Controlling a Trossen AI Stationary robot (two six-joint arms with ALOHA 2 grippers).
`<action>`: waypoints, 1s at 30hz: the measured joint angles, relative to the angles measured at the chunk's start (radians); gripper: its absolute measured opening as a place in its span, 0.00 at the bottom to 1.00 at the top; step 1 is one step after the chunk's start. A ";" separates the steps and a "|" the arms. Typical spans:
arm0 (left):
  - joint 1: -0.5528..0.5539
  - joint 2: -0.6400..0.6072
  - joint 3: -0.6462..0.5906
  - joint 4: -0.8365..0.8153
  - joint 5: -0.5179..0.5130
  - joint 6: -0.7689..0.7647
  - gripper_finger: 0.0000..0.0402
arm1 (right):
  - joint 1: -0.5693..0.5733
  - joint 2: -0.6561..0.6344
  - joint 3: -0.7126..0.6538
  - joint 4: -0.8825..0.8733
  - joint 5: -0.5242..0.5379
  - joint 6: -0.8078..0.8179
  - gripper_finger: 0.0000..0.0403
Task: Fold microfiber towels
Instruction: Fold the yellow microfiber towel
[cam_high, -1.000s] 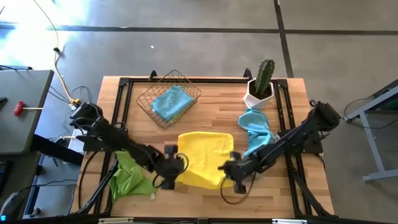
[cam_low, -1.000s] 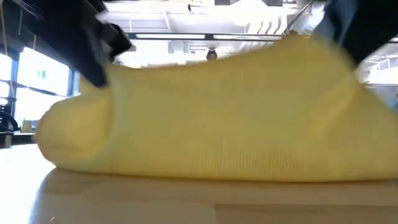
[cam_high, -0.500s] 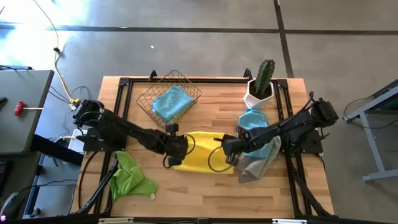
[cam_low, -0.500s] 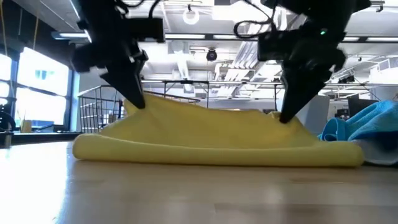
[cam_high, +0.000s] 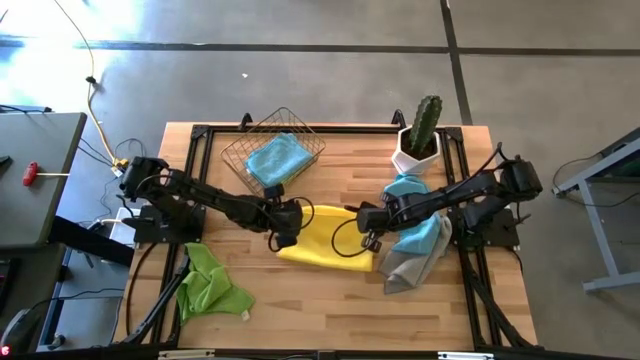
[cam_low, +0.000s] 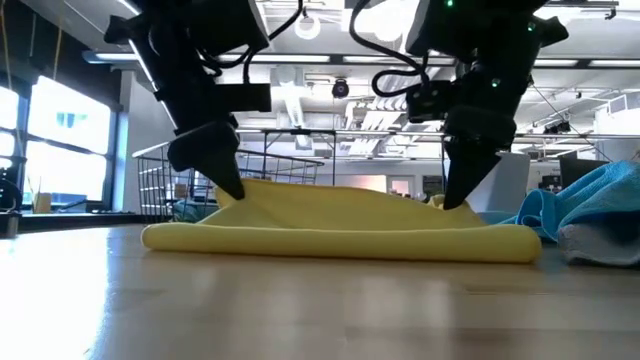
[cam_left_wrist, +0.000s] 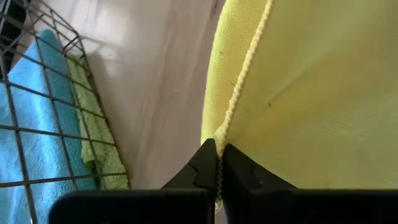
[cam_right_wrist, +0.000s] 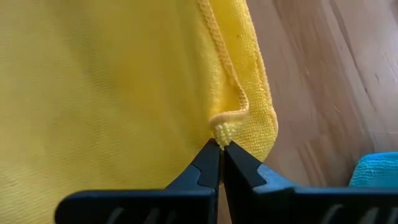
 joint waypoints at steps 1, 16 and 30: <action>0.002 0.000 0.000 0.000 -0.005 -0.002 0.00 | -0.001 0.000 0.000 0.000 0.000 0.014 0.00; -0.036 0.013 -0.002 0.095 -0.034 0.112 0.00 | 0.010 0.000 0.000 -0.005 0.000 -0.009 0.02; -0.034 0.038 -0.001 0.183 -0.156 0.189 0.00 | 0.010 0.000 0.000 -0.057 0.148 -0.008 0.06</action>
